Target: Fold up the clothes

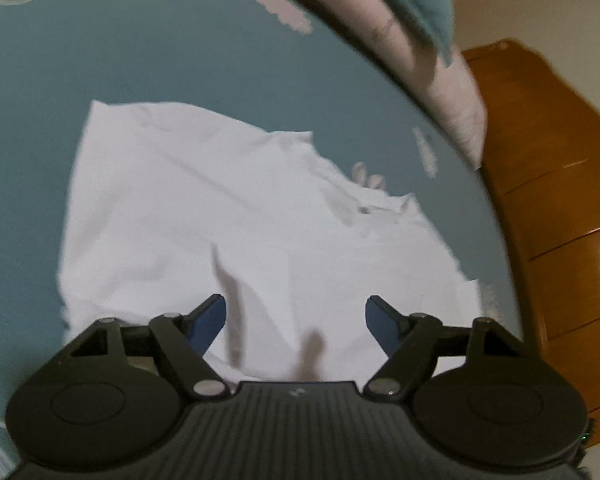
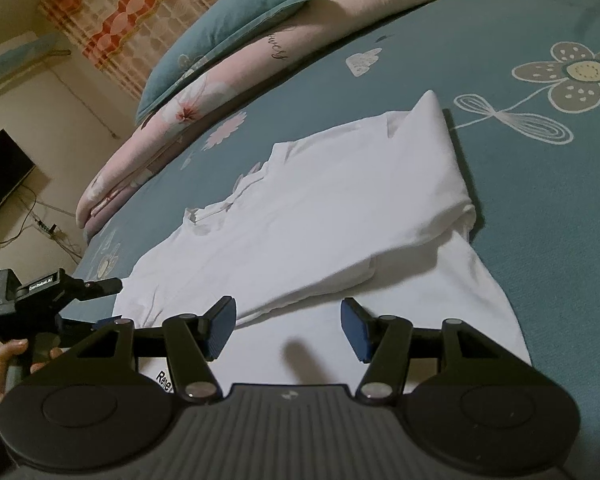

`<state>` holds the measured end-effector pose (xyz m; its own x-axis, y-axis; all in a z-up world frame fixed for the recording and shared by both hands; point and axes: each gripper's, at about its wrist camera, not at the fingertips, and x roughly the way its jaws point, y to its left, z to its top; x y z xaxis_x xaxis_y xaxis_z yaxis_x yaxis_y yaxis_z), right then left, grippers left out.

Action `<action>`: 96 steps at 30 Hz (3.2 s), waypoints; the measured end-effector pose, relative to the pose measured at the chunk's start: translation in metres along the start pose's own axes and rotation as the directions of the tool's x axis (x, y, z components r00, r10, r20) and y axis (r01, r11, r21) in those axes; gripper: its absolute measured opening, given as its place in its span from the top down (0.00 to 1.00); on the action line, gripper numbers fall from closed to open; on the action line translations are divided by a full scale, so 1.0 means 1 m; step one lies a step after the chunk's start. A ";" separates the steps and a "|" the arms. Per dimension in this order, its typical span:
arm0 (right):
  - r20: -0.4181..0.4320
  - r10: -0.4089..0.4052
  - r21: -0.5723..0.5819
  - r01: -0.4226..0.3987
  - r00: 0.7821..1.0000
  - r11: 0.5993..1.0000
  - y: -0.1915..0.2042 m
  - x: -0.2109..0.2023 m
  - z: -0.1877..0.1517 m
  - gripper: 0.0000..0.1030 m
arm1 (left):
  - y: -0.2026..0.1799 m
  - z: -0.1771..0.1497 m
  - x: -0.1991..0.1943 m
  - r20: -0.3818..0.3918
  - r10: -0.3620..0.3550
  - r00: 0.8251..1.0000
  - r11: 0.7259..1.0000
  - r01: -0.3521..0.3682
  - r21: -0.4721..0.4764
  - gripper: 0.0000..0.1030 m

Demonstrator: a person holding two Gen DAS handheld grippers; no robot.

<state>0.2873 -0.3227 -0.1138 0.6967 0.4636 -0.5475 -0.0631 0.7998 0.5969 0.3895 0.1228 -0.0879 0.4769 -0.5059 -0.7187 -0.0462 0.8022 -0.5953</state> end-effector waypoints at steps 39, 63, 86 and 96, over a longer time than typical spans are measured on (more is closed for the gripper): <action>-0.003 -0.011 -0.023 0.011 1.000 1.000 0.004 0.004 -0.001 0.37 | -0.002 -0.014 -0.023 0.100 -0.057 0.993 0.998 0.056 0.020 0.23; -0.006 -0.003 -0.014 0.003 1.000 1.000 0.005 0.003 -0.002 0.36 | -0.063 -0.039 0.031 0.206 0.229 0.951 0.786 -0.306 0.538 0.93; 0.010 -0.019 -0.043 0.019 1.000 0.999 0.005 -0.002 0.002 0.36 | -0.031 -0.026 0.006 0.208 0.221 0.953 0.895 -0.283 0.346 0.93; 0.215 -0.367 -0.500 0.424 0.905 0.755 0.020 -0.023 0.008 0.39 | -0.033 -0.028 0.007 0.214 0.219 0.952 0.889 -0.285 0.359 0.93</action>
<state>0.2756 -0.3205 -0.0845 0.8074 0.0445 -0.5883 -0.1093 0.9912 -0.0750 0.3695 0.0834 -0.0835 0.6316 -0.2381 -0.7378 0.1379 0.9710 -0.1954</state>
